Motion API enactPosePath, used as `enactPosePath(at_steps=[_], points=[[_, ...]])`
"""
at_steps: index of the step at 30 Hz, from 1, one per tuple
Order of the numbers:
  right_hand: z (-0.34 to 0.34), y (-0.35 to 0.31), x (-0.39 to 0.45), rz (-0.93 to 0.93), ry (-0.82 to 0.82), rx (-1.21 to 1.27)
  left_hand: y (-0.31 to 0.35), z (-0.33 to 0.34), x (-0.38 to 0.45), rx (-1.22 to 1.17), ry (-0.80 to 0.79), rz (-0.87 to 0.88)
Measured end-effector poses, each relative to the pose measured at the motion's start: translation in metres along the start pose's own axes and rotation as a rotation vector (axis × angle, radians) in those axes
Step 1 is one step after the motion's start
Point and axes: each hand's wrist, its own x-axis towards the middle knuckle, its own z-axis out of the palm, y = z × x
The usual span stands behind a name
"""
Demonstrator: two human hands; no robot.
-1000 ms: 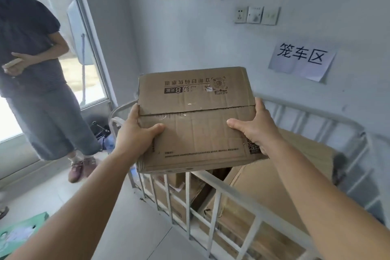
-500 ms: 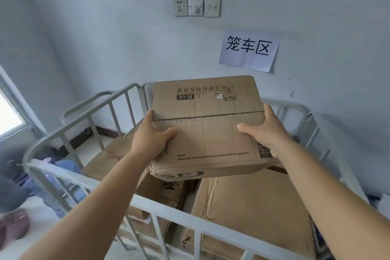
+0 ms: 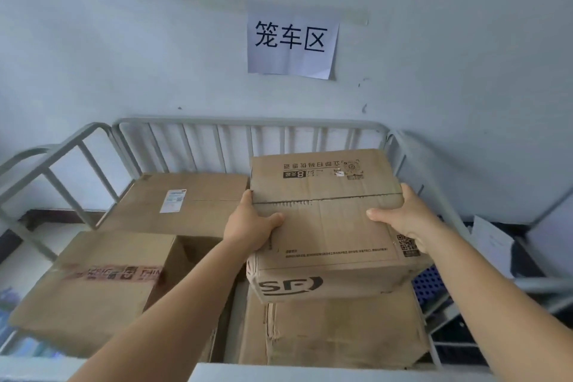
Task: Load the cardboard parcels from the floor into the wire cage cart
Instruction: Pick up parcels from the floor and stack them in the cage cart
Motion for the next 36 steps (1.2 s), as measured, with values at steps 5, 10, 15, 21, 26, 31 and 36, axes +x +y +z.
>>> enactPosePath(at_steps=[5,10,15,21,26,31,36], points=[[-0.014,0.031,0.017,0.066,0.004,-0.016,0.005,0.036,0.01,0.066,-0.062,-0.037],[-0.016,0.055,0.033,0.121,-0.031,-0.034,0.001,0.057,0.011,0.081,-0.087,-0.087],[-0.011,0.071,0.047,0.106,-0.08,-0.082,-0.003,0.065,0.011,0.09,-0.081,-0.109],[-0.014,0.064,0.05,0.083,-0.106,-0.209,0.007,0.068,0.01,0.223,-0.071,-0.099],[-0.009,0.055,0.049,-0.015,-0.073,-0.454,0.011,0.065,-0.001,0.4,-0.029,-0.075],[0.01,0.038,0.023,-0.31,-0.015,-0.783,0.006,0.057,-0.025,0.564,-0.022,-0.046],[0.052,0.016,-0.014,-0.559,-0.107,-0.801,-0.012,0.028,-0.06,0.624,0.068,-0.012]])
